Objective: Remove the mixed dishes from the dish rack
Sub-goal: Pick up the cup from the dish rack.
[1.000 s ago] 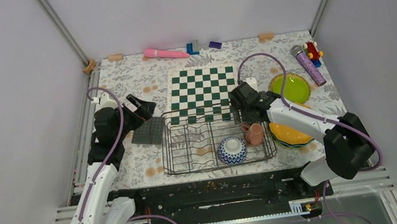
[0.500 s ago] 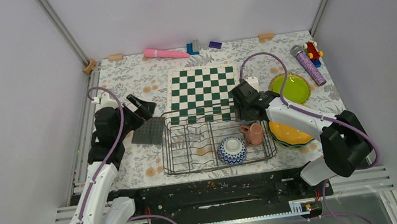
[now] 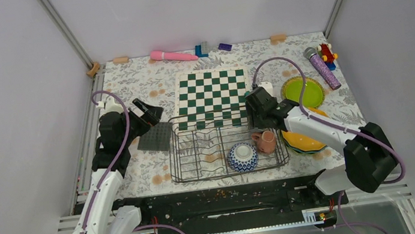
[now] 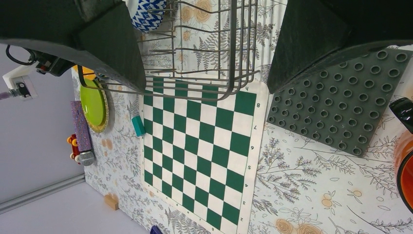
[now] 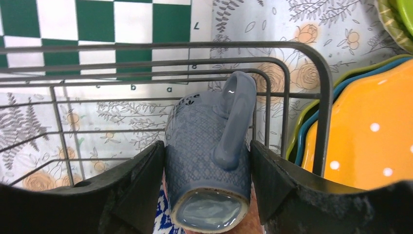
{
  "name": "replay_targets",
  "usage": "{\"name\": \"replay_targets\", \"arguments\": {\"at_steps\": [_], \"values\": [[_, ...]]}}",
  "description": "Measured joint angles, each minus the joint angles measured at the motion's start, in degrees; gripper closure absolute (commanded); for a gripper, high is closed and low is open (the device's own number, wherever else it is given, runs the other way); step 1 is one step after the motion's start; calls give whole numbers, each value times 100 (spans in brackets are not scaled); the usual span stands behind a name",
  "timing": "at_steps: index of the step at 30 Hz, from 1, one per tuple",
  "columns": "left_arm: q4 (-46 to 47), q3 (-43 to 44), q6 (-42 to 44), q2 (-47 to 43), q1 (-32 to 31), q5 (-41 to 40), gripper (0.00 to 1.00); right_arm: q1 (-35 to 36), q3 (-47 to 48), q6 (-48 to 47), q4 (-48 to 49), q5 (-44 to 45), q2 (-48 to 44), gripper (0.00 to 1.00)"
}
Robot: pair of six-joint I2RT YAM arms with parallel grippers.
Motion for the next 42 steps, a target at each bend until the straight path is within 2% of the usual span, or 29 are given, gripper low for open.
{"name": "replay_targets", "arguments": {"at_steps": [6,11,19,35,42], "values": [[0,0,-2,0,0,0,1,-9,-245,-247,225,-341,-365,95],[0,0,-4,2,0,0,1,-9,-361,-402,295,-463,-634,100],[0,0,-4,15,0,4,1,-9,-417,-501,372,-516,-857,100],[17,0,-2,35,0,216,1,-13,-417,-431,308,-1429,-1794,100],[83,-2,4,33,0,470,1,-122,-433,-175,323,-2275,-2129,100]]}}
